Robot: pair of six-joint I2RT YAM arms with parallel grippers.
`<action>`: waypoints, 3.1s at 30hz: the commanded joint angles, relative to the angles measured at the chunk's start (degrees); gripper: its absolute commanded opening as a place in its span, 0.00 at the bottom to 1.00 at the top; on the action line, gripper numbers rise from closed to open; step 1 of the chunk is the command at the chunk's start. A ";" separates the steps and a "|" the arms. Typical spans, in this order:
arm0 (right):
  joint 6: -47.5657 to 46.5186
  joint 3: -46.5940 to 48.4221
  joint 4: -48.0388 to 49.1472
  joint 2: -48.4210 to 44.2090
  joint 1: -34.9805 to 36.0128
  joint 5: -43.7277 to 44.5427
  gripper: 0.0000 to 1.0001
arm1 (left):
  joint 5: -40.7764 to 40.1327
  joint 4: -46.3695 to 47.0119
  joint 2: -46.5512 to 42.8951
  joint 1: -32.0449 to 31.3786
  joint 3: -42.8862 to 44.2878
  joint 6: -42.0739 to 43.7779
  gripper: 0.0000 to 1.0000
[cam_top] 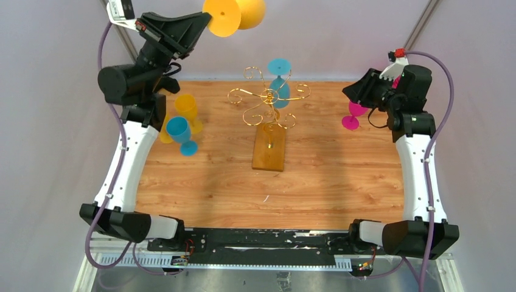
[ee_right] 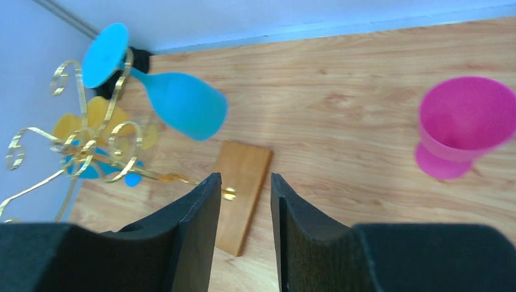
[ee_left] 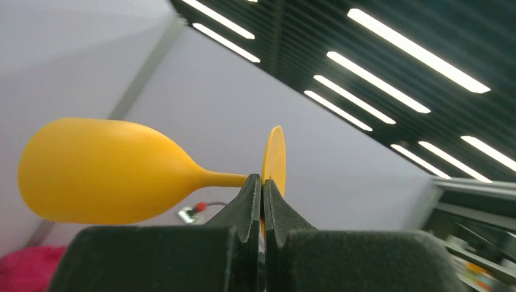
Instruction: Take the wine glass off the wine glass rack
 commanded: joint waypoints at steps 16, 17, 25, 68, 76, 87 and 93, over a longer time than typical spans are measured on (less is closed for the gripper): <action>77.58 -8.69 105.63 4.11 -0.19 -33.36 0.64 | 7.47 59.81 18.22 -7.81 -1.18 -41.49 0.00; 81.29 -7.41 112.31 5.69 -0.11 -31.37 0.65 | 7.55 59.84 18.26 -7.92 -1.26 -41.49 0.00; 87.36 -0.79 116.95 14.03 5.82 -28.77 0.66 | 8.03 59.84 17.63 -8.36 -2.05 -41.43 0.00; 82.50 5.81 116.56 13.75 18.92 -20.77 0.00 | 11.35 59.73 17.91 -11.88 -7.26 -39.73 0.55; 49.09 3.40 63.49 -6.62 9.92 -30.67 0.00 | 16.29 42.72 13.63 -7.49 -11.25 -29.03 0.35; -6.39 22.57 -30.38 -10.41 9.77 21.75 0.00 | -26.71 -70.44 5.49 -13.64 12.67 46.40 0.00; -9.23 10.75 -35.46 -9.46 9.76 35.50 0.00 | -35.28 -72.41 0.51 -13.73 8.10 49.10 0.00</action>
